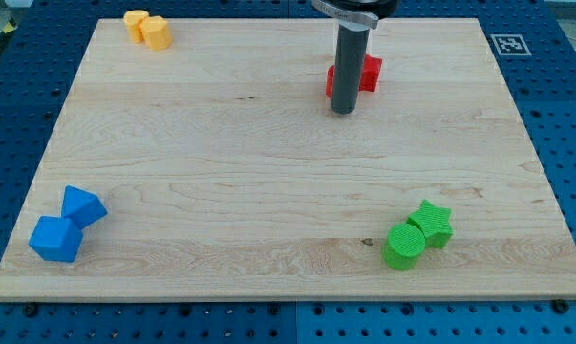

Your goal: Slightly push the red blocks upwards

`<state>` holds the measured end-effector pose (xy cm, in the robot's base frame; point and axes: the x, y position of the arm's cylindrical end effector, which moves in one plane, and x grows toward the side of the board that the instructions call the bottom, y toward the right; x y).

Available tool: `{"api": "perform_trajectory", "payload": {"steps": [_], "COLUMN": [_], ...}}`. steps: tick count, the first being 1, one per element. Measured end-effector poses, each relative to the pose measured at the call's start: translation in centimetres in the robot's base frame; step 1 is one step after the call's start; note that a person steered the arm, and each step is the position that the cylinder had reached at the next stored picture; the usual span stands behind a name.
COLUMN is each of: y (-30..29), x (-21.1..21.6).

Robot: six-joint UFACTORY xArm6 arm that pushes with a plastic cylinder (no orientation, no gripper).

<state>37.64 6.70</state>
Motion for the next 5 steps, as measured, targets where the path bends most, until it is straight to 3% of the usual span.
{"api": "perform_trajectory", "payload": {"steps": [3,5], "y": [-0.7,-8.0], "x": [-0.8,0.5]}}
